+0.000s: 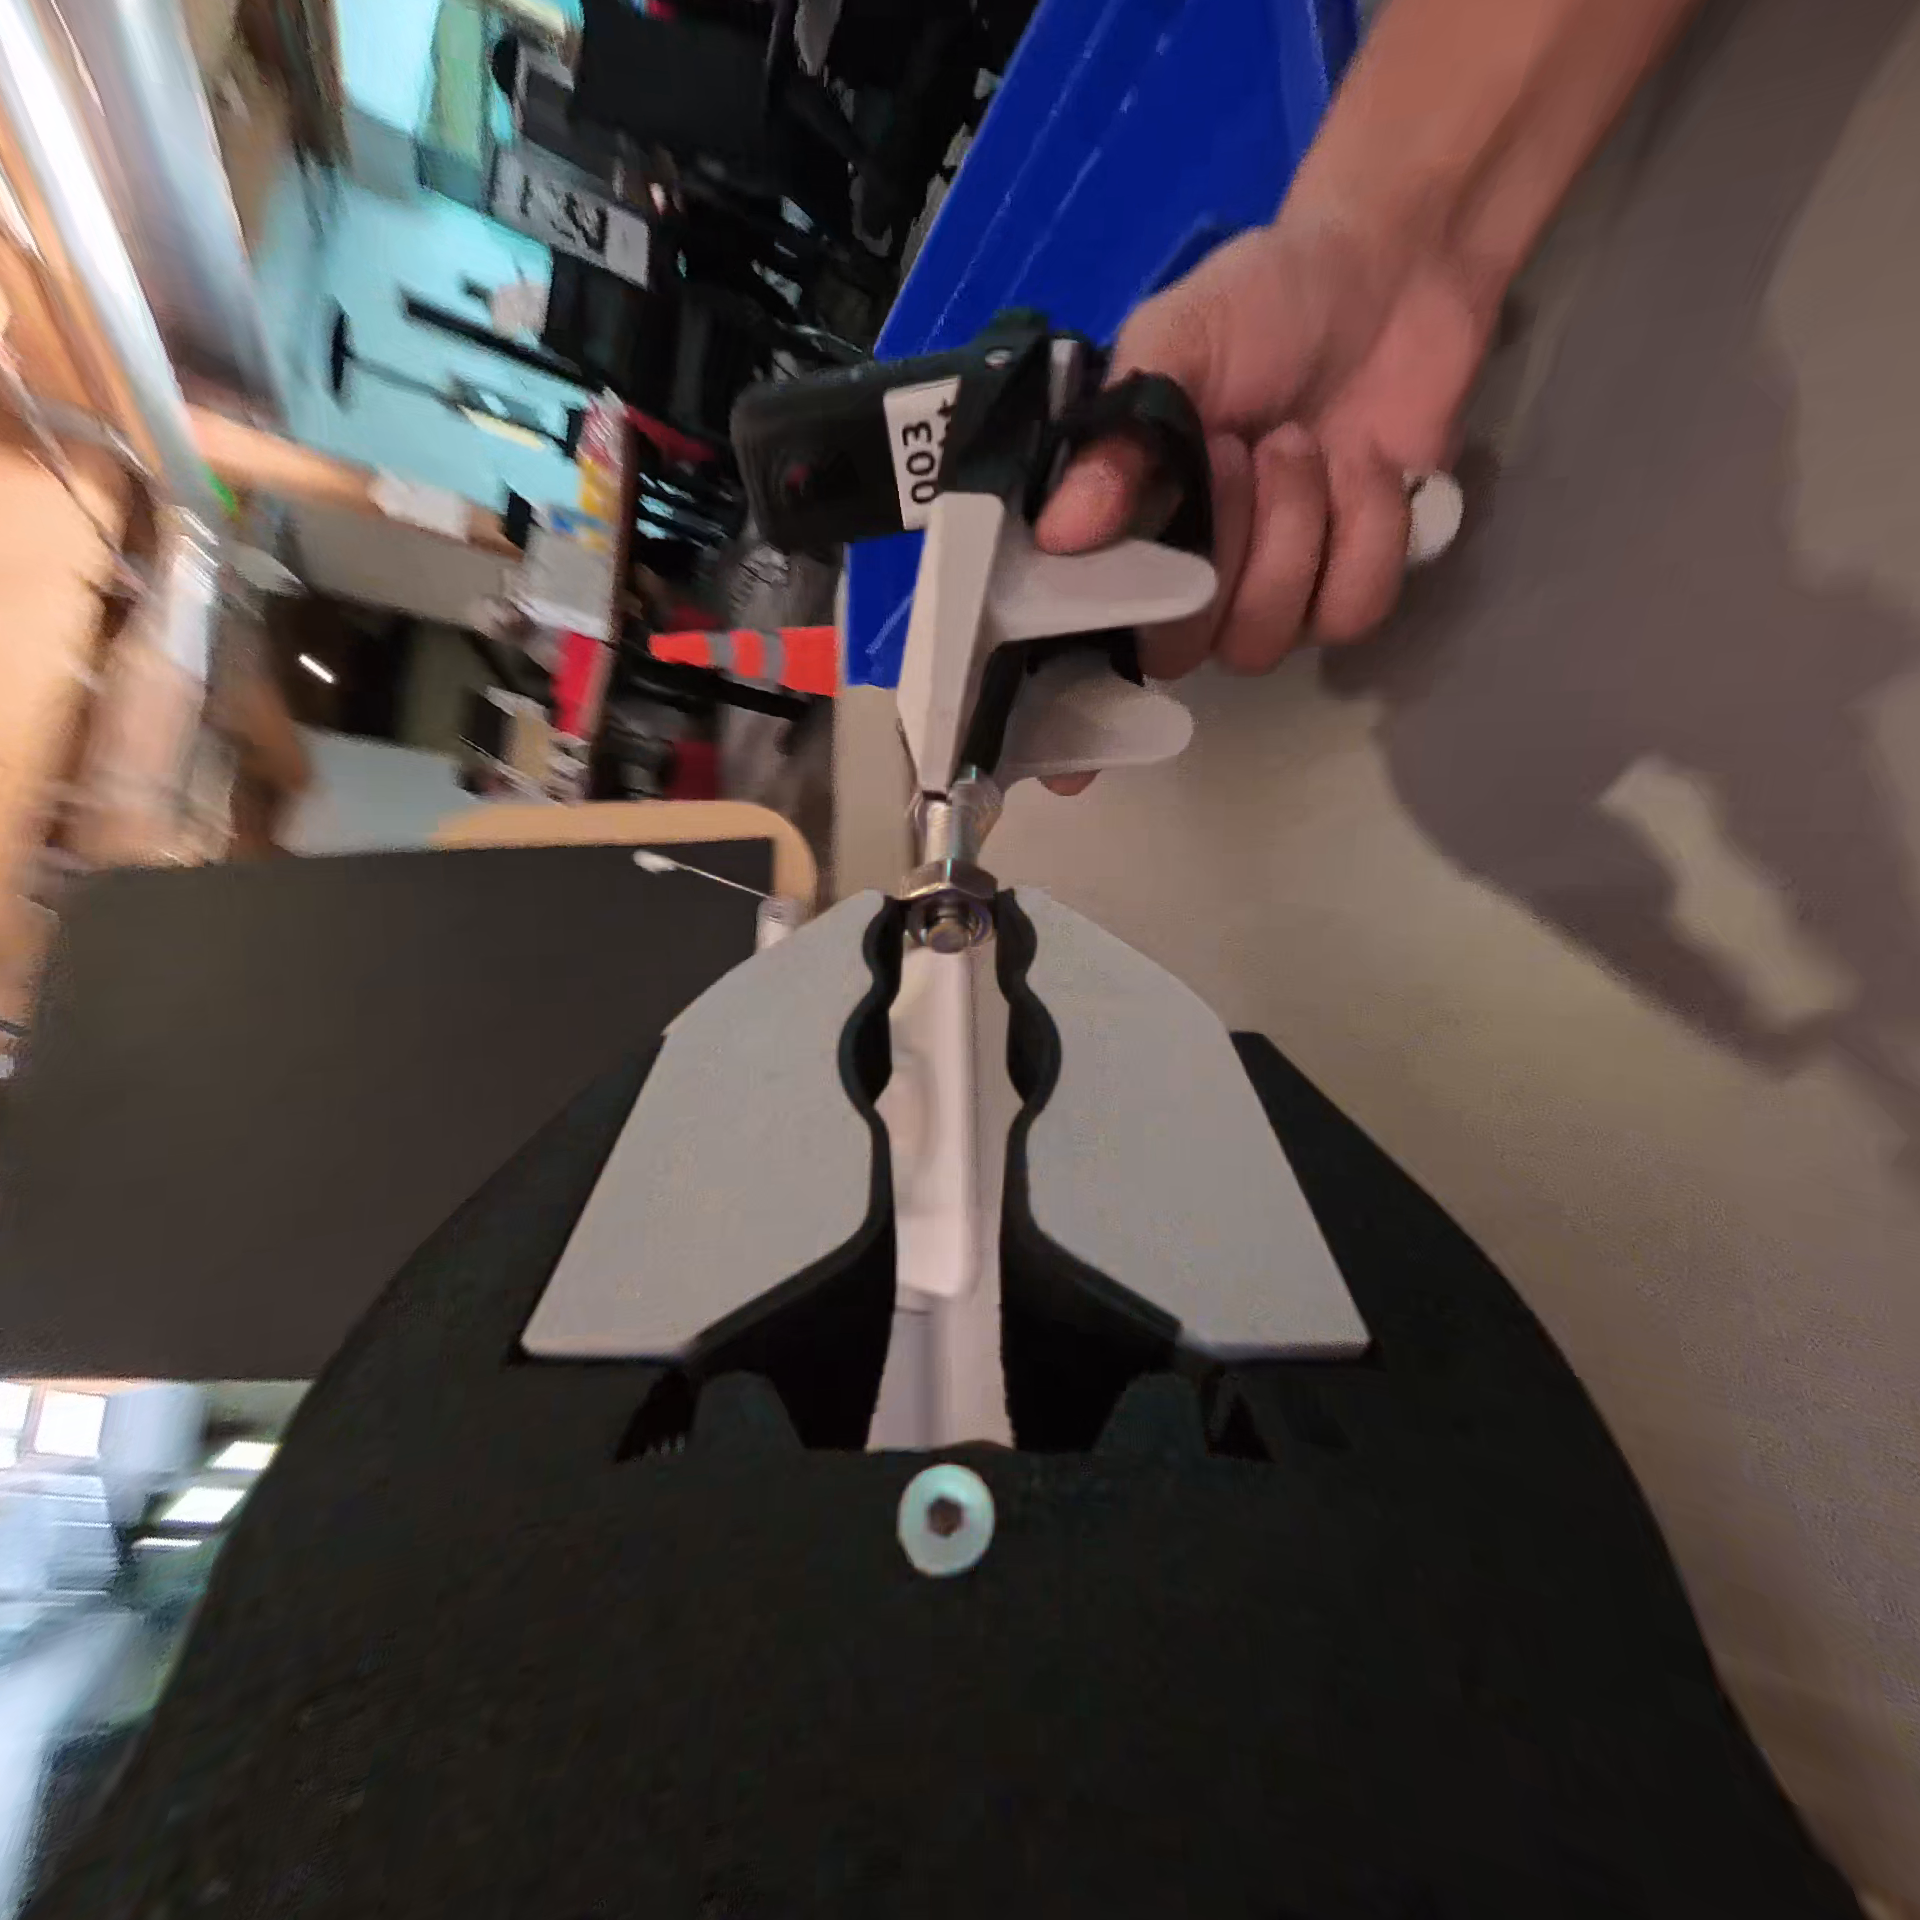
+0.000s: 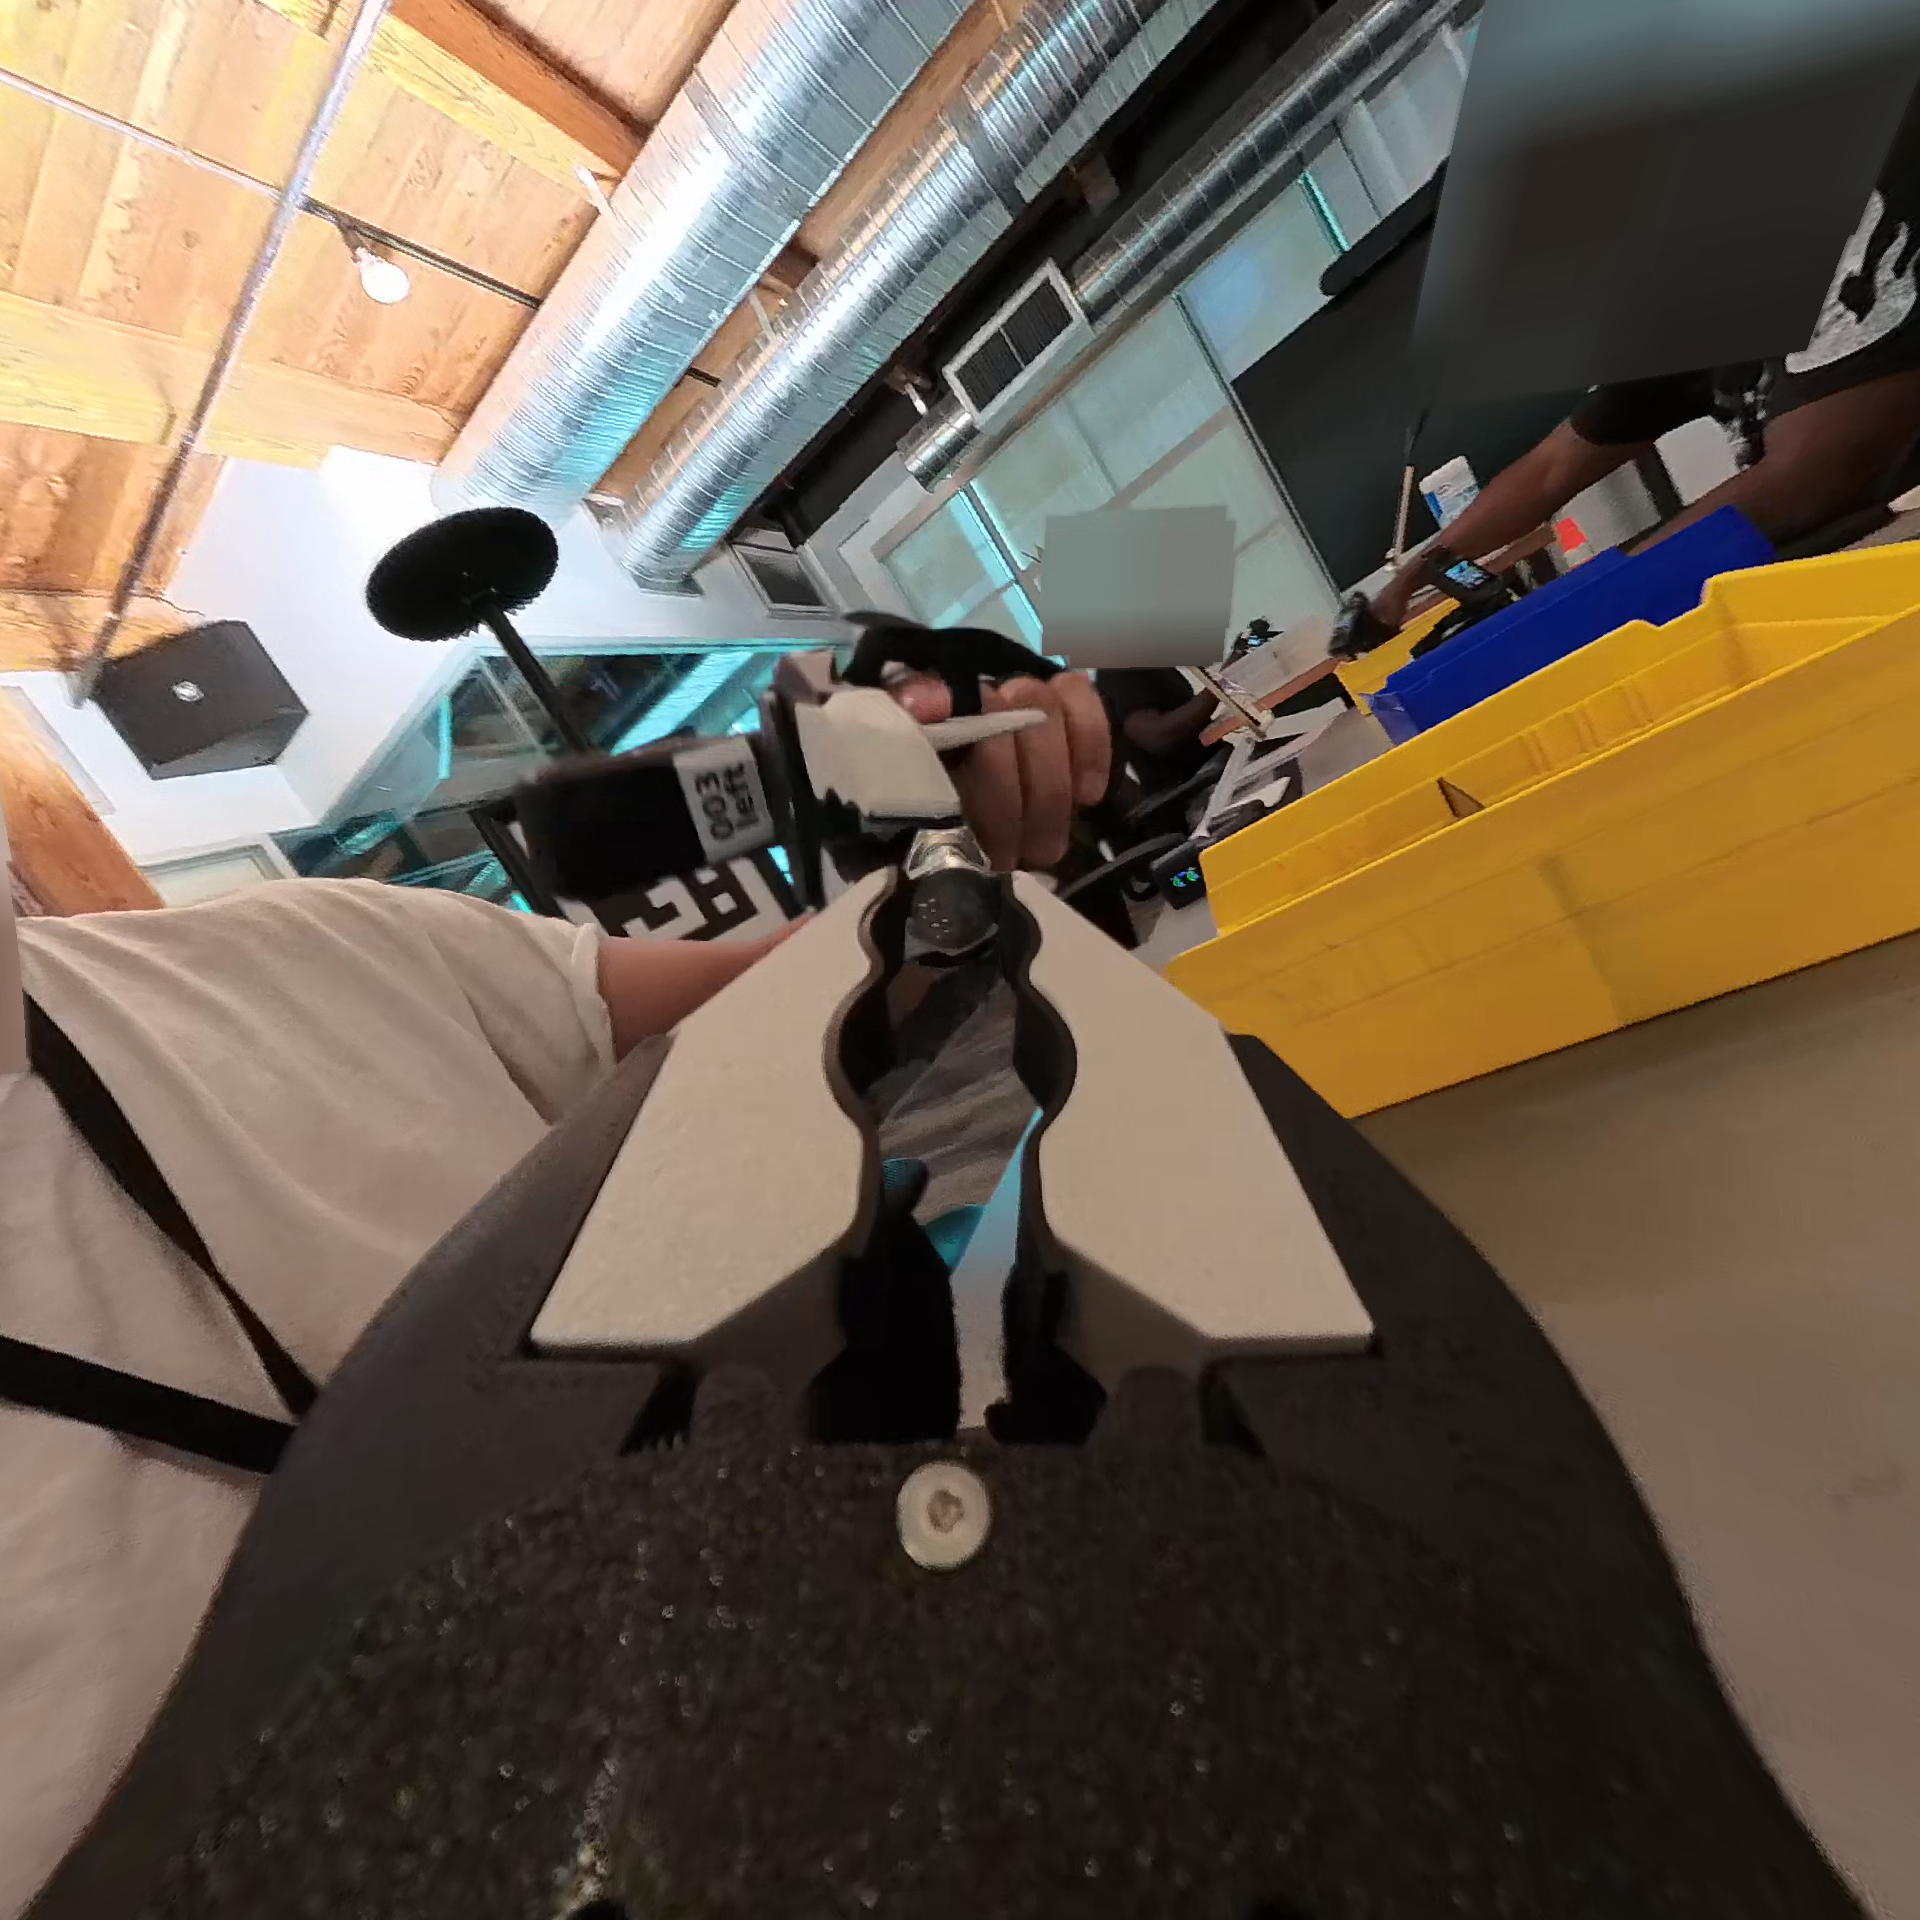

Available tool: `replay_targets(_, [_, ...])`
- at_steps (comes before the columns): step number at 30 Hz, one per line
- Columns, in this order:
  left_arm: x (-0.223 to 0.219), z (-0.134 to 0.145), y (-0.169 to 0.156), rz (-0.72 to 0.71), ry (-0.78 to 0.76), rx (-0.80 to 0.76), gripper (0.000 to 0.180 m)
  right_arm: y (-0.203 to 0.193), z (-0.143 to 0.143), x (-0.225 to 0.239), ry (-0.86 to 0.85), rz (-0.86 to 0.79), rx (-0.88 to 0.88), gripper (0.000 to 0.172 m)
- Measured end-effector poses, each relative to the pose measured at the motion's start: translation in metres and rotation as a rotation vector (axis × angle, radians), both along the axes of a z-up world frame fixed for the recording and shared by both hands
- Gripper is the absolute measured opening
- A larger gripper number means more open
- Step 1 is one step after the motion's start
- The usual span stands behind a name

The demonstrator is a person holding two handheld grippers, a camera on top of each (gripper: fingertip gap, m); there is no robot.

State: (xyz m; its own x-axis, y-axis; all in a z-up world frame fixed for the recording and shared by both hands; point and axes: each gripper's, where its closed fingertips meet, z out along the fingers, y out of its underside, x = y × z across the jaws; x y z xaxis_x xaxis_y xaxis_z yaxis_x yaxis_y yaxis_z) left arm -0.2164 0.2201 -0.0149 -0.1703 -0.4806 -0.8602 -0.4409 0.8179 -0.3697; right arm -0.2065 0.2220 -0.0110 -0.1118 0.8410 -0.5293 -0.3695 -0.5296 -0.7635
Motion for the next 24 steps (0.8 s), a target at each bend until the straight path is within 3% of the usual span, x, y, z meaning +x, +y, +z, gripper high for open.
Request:
replay_targets(3, [0.001,0.002,0.0,-0.035,0.042,0.281,0.017,-0.001,0.0,0.001,0.022,0.021,-0.016,0.016])
replay_targets(5, [0.001,0.002,-0.002,-0.04,0.039,0.358,0.017,-0.002,0.001,0.001,0.033,0.039,-0.023,0.016])
replay_targets(9, [-0.001,0.002,-0.013,-0.016,-0.021,0.185,0.029,-0.002,0.001,0.002,0.029,0.042,-0.019,0.016])
replay_targets(11, [-0.003,0.008,-0.018,0.027,-0.113,-0.056,0.034,0.0,0.001,0.003,0.022,0.027,-0.015,0.016])
replay_targets(20, [-0.017,0.038,-0.007,0.236,-0.571,-1.48,0.044,0.016,-0.011,0.005,-0.033,-0.051,-0.055,0.016])
replay_targets(24, [-0.02,0.024,0.001,0.314,-0.59,-2.042,0.045,0.018,-0.014,0.005,-0.039,-0.055,-0.064,0.016])
